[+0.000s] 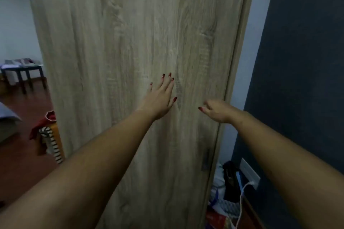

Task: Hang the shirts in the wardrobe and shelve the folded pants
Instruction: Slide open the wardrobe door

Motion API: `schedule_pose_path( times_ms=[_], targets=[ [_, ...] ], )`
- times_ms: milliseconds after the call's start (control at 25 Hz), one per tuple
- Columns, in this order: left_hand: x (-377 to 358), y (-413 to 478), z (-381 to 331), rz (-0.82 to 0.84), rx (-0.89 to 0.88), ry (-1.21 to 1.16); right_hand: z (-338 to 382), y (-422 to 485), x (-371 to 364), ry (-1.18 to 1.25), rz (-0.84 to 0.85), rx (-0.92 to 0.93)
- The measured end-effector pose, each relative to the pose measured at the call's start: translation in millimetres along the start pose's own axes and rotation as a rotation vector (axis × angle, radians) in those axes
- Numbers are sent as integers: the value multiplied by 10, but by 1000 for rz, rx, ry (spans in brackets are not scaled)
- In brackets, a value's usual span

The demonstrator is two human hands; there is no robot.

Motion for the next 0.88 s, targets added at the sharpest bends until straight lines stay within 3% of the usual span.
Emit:
schedule_pose_path(
  times_ms=[200, 360, 520, 640, 880],
  targets=[
    [-812, 73, -308, 38, -117, 76, -773, 242, -1100, -66, 293, -121],
    [-1276, 135, -333, -4, -71, 58, -1229, 401, -1683, 10, 431, -136],
    [-1608, 152, -318, -72, -41, 174, -1447, 612, -1977, 230, 506, -111],
    [-1712, 160, -235, -94, -29, 215, -1558, 762, -2133, 399, 518, -192],
    [-1736, 67, -73, -137, 22, 284, -1519, 901, -2299, 443, 555, -134]
  ],
)
Point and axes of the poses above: each hand's wrist, its own y-axis towards the middle knuckle, its own x-axis out of the back of the hand, z = x × y, the point moved 4 cm from there along y, towards the middle knuckle, and after that the axes turned 10 degrees about -x, right-handed, at the moved point
